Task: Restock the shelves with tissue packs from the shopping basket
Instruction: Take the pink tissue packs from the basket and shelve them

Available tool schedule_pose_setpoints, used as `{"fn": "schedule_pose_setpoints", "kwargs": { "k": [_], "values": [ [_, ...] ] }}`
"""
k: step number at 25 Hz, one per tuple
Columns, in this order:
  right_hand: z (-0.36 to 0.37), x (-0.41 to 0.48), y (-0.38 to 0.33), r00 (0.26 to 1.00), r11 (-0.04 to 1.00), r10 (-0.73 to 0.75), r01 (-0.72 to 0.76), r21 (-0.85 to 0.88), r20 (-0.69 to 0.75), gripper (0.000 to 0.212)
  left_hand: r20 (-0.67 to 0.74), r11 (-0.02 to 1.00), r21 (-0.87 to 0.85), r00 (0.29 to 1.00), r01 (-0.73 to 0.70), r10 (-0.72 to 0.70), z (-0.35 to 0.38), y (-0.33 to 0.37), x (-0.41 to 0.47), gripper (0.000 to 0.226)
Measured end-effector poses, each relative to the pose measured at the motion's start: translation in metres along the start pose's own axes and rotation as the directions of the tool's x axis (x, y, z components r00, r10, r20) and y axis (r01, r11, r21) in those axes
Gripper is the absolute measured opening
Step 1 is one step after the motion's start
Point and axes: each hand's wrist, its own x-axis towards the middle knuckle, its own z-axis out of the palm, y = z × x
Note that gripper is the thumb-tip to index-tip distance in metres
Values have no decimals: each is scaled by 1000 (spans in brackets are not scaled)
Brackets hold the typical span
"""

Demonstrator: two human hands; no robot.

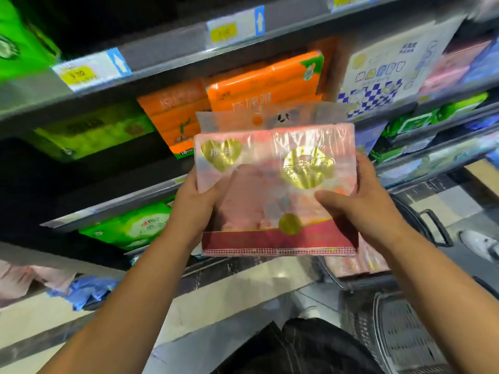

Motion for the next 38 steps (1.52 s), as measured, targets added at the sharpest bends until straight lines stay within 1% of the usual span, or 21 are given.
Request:
{"fn": "schedule_pose_setpoints", "kwargs": {
  "k": [2,5,10,13,17,18,20,22,24,26,28,31,36,38],
  "values": [
    [7,1,-20,998,998,-62,62,-10,-1,82,2,998,-2,998,-65,65,-7,18,-5,48],
    [13,4,-48,990,990,-141,141,-1,20,82,-45,985,14,984,-174,175,-14,49,-9,39],
    [13,21,-95,964,964,-265,265,-2,19,81,-81,955,28,952,-294,296,-18,99,-9,32],
    [12,34,-125,944,946,-325,325,8,56,76,-98,942,-8,937,-337,334,-18,126,-6,35],
    [9,60,-161,911,914,-406,407,4,78,76,-138,912,27,902,-410,409,-17,163,6,32],
    [9,67,-170,902,905,-425,426,6,74,76,-138,896,51,886,-440,443,-17,172,11,35],
    [10,82,-188,885,887,-462,461,31,54,73,-158,871,121,857,-476,490,-16,192,21,47],
    [9,97,-203,864,864,-503,501,53,19,74,-186,860,165,841,-483,508,-13,211,31,56],
    [8,111,-216,850,848,-527,525,70,0,74,-231,853,166,821,-495,522,-10,226,40,61],
    [7,124,-226,842,840,-539,537,83,6,73,-302,854,131,800,-503,518,-5,235,47,63],
    [6,139,-232,832,830,-555,551,83,23,72,-328,845,159,780,-510,533,1,239,54,64],
    [0,163,-239,813,815,-580,578,45,55,74,-314,830,235,768,-507,558,5,240,70,77],
    [-3,192,-251,780,781,-623,624,4,62,72,-190,781,382,785,-494,589,5,248,91,78],
    [0,203,-254,760,760,-649,650,-17,43,76,-189,777,420,792,-470,581,9,253,96,77]
  ]
}}
